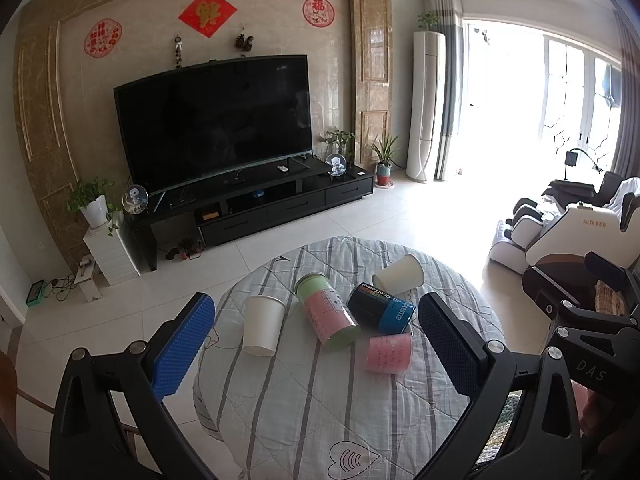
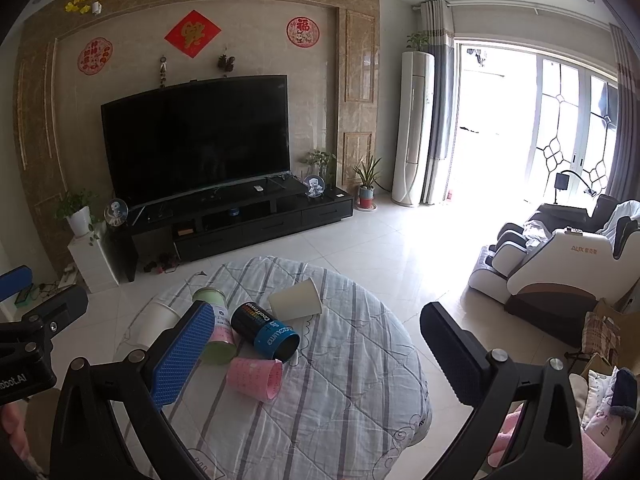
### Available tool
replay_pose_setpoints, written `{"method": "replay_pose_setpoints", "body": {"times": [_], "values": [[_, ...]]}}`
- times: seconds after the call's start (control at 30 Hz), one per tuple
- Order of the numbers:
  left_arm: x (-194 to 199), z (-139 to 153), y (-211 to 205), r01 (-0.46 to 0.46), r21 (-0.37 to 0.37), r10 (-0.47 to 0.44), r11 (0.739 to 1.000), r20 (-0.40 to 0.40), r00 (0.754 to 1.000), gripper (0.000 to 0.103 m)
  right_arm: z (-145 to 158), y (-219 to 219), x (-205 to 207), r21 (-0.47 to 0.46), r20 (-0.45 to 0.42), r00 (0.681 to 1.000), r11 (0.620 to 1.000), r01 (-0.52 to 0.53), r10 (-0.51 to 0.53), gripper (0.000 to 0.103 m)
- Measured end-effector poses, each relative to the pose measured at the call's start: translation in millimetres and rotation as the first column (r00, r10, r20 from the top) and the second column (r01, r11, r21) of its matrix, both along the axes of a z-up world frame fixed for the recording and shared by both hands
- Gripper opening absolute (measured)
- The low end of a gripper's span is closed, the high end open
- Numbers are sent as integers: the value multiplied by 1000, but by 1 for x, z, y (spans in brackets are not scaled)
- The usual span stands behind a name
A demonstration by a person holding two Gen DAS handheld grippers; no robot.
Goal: Flip cup upright
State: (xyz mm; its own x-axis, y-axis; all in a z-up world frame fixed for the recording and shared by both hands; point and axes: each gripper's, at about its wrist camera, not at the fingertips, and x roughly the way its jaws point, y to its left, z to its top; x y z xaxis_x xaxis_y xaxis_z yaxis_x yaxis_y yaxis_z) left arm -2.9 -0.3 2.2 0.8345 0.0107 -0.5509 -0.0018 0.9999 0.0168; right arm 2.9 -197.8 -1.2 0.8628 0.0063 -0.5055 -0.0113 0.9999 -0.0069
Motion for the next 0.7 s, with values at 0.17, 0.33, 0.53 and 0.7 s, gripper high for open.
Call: {"method": "replay_pose_setpoints", "body": {"times": [0.17,0.33,0.53,0.7], "values": [[1,-2,0,1,-1,-1,1000,-11,1000,103,0,1,-1,-3,-2,1000,1000,-2,2,103],[3,-4,1,0,-6,0,1000,-36,999,103,-2,1,1,-6,-16,1000,1000,-5,5,103],[5,-10,-1,0,-10,-1,1000,-73,997,103,-6,3,3,-9,-47,999,1000,-14,14,103],[8,-16,-3,-2,-19,0,1000,-123,992,103,-12,5,4,-12,-88,996,1000,-22,21,103]]}}
